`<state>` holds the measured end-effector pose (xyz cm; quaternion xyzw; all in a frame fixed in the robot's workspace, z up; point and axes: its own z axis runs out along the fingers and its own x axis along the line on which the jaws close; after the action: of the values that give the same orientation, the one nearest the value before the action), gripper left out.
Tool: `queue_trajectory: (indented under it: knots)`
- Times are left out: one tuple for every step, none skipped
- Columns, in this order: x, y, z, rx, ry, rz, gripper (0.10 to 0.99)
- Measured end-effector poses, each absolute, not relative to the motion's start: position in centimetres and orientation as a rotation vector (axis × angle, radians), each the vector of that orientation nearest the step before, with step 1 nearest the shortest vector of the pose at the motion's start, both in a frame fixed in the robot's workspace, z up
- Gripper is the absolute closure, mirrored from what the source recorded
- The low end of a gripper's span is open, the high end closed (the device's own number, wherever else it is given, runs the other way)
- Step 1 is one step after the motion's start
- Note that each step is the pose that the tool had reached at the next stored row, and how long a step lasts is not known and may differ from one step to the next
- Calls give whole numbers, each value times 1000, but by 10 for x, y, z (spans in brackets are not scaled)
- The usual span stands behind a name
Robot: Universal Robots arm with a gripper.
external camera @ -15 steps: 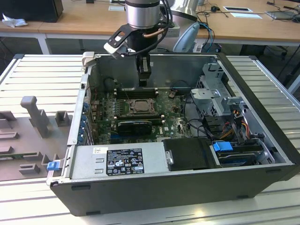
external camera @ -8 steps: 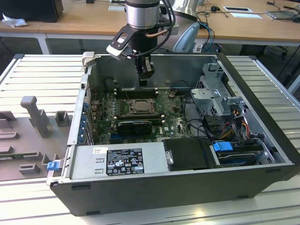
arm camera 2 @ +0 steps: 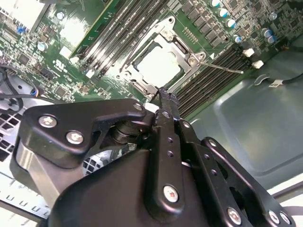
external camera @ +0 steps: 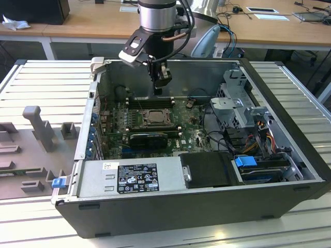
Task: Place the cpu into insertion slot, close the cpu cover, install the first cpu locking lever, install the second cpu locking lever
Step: 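Install the first cpu locking lever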
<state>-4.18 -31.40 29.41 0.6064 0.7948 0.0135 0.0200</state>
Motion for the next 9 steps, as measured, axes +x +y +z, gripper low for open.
queue_trajectory:
  knots:
    - [-42,-314,294,1870,2474,42,980]
    - [-42,-314,294,1849,2490,43,980]
    - [-42,-314,294,1833,2502,43,980]
    - [-42,-314,294,1819,2513,44,980]
    - [-42,-314,294,1790,2533,44,980]
    - [-42,-314,294,1758,2556,45,980]
    - [-42,-314,294,1731,2575,46,980]
    - [-42,-314,294,1710,2589,46,980]
    - [-42,-314,294,1697,2598,47,980]
